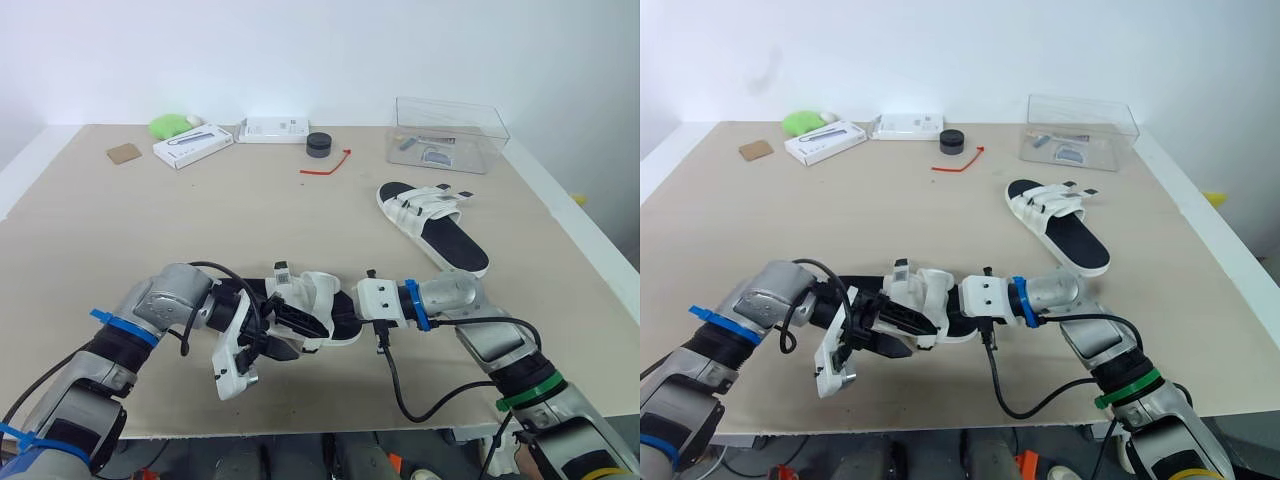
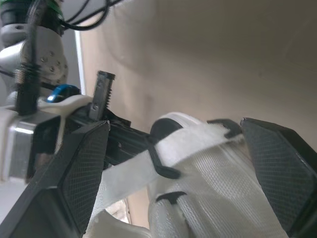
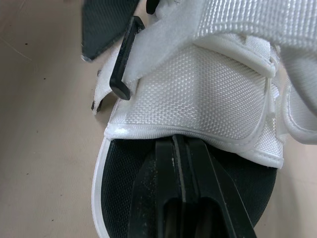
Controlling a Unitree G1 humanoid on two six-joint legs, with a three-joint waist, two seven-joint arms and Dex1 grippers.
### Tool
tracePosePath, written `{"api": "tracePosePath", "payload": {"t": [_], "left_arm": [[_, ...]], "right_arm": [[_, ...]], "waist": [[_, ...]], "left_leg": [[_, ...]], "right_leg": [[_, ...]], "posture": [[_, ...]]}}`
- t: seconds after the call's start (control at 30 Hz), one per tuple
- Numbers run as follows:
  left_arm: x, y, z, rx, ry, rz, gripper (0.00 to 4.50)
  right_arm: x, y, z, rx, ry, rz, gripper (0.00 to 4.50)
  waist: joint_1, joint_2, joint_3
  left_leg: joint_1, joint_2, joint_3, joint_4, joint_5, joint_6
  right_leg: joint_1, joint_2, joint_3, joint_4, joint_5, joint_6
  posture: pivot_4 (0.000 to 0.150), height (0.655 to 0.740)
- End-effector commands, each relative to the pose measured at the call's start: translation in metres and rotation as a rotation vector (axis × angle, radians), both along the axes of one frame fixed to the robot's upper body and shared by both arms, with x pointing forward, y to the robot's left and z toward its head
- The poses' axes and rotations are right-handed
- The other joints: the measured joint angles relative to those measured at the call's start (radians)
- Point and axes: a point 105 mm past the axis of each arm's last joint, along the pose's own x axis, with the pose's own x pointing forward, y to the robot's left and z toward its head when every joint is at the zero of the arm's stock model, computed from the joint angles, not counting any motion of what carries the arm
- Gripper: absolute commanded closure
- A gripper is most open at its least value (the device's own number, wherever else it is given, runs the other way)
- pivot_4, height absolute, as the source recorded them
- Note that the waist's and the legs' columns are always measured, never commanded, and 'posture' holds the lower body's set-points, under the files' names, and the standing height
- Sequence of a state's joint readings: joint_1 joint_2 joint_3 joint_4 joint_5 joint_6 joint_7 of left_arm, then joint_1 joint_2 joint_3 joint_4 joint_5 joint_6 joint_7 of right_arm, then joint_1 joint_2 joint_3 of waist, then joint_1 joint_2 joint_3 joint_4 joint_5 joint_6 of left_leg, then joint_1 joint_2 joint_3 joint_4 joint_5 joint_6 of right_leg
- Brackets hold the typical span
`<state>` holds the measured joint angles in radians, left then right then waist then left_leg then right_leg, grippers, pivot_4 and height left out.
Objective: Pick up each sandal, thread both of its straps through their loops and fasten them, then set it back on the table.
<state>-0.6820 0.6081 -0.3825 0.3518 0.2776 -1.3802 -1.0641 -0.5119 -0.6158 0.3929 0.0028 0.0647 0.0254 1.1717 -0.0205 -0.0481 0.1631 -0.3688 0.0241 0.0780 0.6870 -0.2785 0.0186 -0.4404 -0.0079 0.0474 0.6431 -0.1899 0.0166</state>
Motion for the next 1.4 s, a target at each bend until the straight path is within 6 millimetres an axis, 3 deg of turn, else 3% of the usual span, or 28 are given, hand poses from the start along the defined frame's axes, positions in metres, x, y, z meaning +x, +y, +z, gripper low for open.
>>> {"api": "tracePosePath", "payload": {"t": [0.03,0.23,0.77,0.93,1.2,1.3,1.4], "left_arm": [[0.01,0.001,0.008,-0.014,-0.059,0.004,0.12],[0.019,0.001,0.017,-0.055,-0.114,0.027,0.12],[0.0,-0.028,0.006,-0.13,-0.038,-0.058,0.12],[-0.011,-0.03,0.006,-0.157,-0.008,-0.095,0.12],[0.0,-0.022,0.002,-0.111,-0.015,-0.046,0.12],[0.002,-0.022,0.0,-0.106,-0.016,-0.031,0.82],[0.004,-0.023,-0.001,-0.108,-0.015,-0.015,2.05]], "right_arm": [[0.001,-0.016,-0.026,-0.104,0.067,-0.067,4.5],[0.001,-0.017,-0.026,-0.105,0.068,-0.072,4.5],[0.005,-0.016,-0.024,-0.11,0.057,-0.071,4.5],[0.005,-0.018,-0.024,-0.111,0.056,-0.076,4.5],[0.004,-0.017,-0.026,-0.111,0.061,-0.077,4.5],[0.004,-0.016,-0.026,-0.109,0.062,-0.076,4.5],[0.004,-0.017,-0.026,-0.108,0.062,-0.076,4.5]], "waist": [[0.0,0.0,0.0],[0.0,0.0,0.0],[0.0,0.0,0.0],[0.0,0.0,0.0],[0.0,0.0,0.0],[0.0,0.0,0.0],[0.0,0.0,0.0]], "left_leg": [[0.0,0.0,0.0,0.0,0.0,0.0],[0.0,0.0,0.001,0.0,0.0,0.0],[0.0,0.001,0.008,0.0,0.001,0.002],[0.0,0.001,0.009,0.0,0.001,0.002],[0.0,0.001,0.009,0.0,0.001,0.002],[0.0,0.001,0.009,0.0,0.001,0.002],[0.0,0.001,0.009,0.0,0.001,0.002]], "right_leg": [[0.0,0.0,0.0,0.0,0.0,0.0],[0.0,-0.003,0.0,0.0,0.001,0.0],[0.0,-0.008,-0.002,-0.001,0.002,0.002],[0.0,-0.009,-0.002,-0.002,0.002,0.002],[0.0,-0.009,-0.002,-0.002,0.002,0.003],[0.0,-0.009,-0.002,-0.002,0.003,0.003],[0.0,-0.009,-0.002,-0.002,0.003,0.003]], "posture": [[0.15,0.74],[0.15,0.74],[0.15,0.74],[0.15,0.74],[0.15,0.74],[0.15,0.74],[0.15,0.74]]}}
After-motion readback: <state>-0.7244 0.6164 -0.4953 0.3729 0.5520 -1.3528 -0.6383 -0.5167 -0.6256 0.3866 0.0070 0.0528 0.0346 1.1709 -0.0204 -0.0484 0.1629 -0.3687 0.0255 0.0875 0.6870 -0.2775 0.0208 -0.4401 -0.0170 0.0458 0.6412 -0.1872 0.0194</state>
